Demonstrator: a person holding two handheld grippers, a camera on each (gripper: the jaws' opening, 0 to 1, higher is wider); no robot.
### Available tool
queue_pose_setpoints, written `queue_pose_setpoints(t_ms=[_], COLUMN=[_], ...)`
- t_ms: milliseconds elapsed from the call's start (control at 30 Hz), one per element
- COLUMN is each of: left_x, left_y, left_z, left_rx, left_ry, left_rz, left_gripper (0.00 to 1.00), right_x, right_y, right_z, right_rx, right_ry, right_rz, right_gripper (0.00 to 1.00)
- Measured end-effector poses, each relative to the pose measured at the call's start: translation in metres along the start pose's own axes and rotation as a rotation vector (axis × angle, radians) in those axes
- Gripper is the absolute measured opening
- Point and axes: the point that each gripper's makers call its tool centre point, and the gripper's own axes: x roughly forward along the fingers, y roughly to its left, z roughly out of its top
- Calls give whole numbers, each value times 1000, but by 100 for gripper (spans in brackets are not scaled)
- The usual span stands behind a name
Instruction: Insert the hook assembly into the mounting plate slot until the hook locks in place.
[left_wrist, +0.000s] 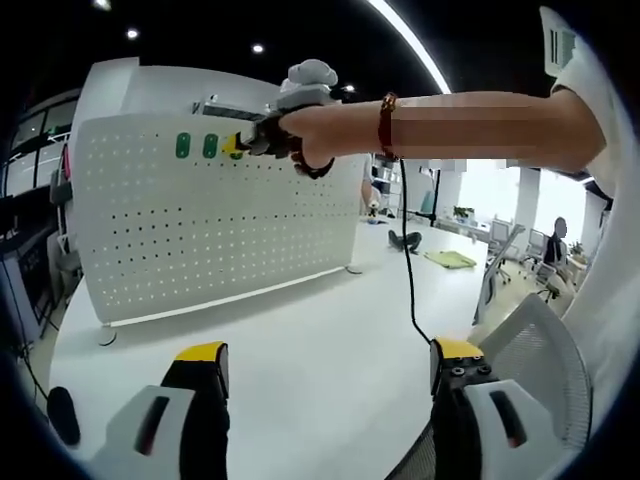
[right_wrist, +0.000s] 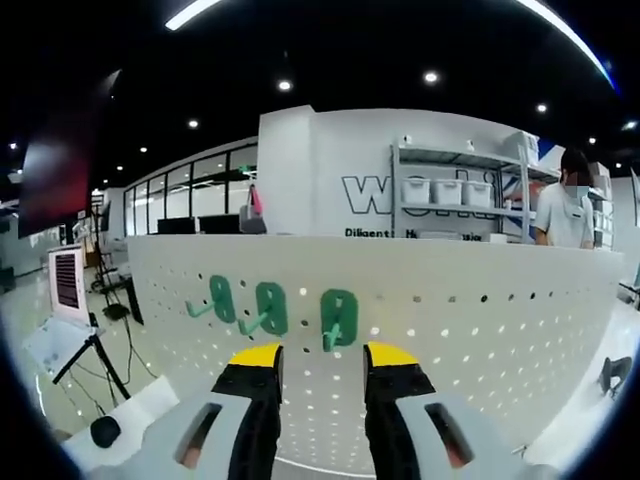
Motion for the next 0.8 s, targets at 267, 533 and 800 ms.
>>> queue_pose_setpoints(t_ms=[267, 533, 800], left_x=[4, 9, 9], left_y=[1, 0, 0], left_z=[3, -2, -4], left_rx=[10, 6, 1], left_ry=[10, 35, 41], left_rz=[-8, -20, -14], left_gripper=[85, 84, 84], right_x=[-10, -19, -34], right_y=[-5, -8, 0], right_z=[-13, -16, -25], right_rx=[10, 20, 12], right_ry=[3, -9, -17], right_rz=[-4, 23, 65], right_gripper=[30, 30, 31])
